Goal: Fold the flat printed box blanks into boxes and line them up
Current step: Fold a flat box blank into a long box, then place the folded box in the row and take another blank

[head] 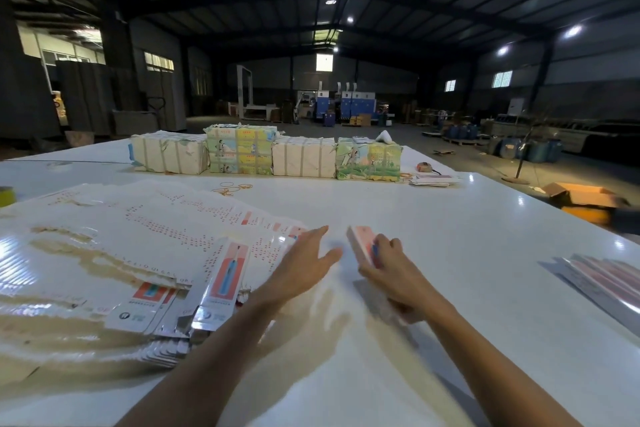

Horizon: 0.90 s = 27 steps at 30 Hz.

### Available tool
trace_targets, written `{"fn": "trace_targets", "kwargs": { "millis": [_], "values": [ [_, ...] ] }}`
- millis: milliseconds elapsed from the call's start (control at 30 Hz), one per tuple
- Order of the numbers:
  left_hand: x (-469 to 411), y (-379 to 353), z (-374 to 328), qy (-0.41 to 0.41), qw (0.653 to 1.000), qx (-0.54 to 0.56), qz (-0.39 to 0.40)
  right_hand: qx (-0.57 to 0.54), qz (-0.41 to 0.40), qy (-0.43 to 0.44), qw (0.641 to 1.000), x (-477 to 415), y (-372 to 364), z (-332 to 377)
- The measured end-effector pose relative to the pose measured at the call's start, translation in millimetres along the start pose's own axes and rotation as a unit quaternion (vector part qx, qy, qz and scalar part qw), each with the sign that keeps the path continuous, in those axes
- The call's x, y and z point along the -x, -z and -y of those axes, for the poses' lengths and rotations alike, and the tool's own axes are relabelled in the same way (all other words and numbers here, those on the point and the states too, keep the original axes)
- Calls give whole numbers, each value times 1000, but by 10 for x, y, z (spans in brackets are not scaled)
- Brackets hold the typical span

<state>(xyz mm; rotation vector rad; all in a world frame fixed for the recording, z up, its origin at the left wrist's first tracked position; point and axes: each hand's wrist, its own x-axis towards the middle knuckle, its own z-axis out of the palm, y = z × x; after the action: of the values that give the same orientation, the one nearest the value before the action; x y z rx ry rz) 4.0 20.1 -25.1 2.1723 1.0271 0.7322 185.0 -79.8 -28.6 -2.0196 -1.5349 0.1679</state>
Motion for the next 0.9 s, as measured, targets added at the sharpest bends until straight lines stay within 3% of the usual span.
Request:
{"fn": "trace_targets", "kwargs": {
  "millis": [33,100,233,400,600,767,867,900],
  "values": [
    [-2,80,76,-36,987,-144,-53,26,-22,-26,999,-3,137,-192],
    [1,292,162,-14,940,-324,-108,69,-68,-83,992,22,442,-615],
    [-26,616,260,121,879,-450,-101,142,-132,-177,965,227,979,-1372],
    [46,652,393,190,877,-441,-27,243,-151,-227,931,508,1347,-1951],
    [86,750,366,205,891,-402,-46,399,-138,-257,869,739,1479,-2144],
    [177,813,300,212,894,-390,-65,552,-112,-228,795,729,1511,-2021],
    [261,864,305,178,914,-352,-93,586,-106,-235,769,615,1434,-1901],
    [285,884,312,174,920,-336,-102,575,-129,-226,776,553,1377,-1848]
  ]
}}
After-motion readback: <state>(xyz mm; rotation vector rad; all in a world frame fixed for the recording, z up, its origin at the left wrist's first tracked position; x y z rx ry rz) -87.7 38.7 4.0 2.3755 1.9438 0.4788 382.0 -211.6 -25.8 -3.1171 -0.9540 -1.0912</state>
